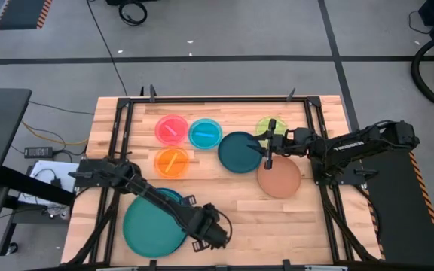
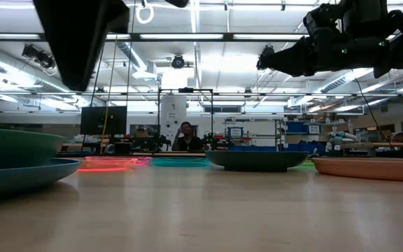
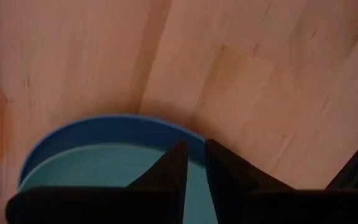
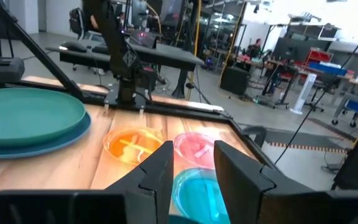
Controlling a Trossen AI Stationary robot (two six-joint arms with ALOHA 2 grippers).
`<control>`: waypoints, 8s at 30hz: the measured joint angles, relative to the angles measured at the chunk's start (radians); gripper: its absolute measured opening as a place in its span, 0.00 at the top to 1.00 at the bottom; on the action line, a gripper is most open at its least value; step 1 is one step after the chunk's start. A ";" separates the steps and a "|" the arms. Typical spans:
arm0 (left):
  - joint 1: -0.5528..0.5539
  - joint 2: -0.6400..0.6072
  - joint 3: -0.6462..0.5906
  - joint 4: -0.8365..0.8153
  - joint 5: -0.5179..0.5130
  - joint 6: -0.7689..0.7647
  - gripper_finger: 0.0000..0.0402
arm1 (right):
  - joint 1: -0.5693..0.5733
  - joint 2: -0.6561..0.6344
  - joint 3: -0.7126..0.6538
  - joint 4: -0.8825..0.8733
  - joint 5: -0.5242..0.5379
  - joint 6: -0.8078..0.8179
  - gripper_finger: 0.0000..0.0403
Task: Stack plastic plates
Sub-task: Stack the dark green plate on top of the green plate, then stack the light orange plate on top of the dark green plate
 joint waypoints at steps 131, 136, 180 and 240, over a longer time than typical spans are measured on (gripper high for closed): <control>0.083 -0.031 0.235 -0.198 -0.165 0.449 0.97 | 0.095 -0.261 0.000 -0.493 0.274 0.147 0.69; -0.030 -0.030 0.237 -0.200 -0.112 0.206 0.97 | 0.095 -0.261 0.000 -0.444 0.253 0.142 0.69; -0.276 0.042 0.067 -0.199 0.129 -0.506 0.97 | 0.074 -0.050 0.000 -0.116 0.146 -0.018 0.69; -0.170 0.060 -0.028 -0.101 0.204 -0.154 0.71 | 0.074 -0.049 0.000 -0.146 0.149 -0.011 0.69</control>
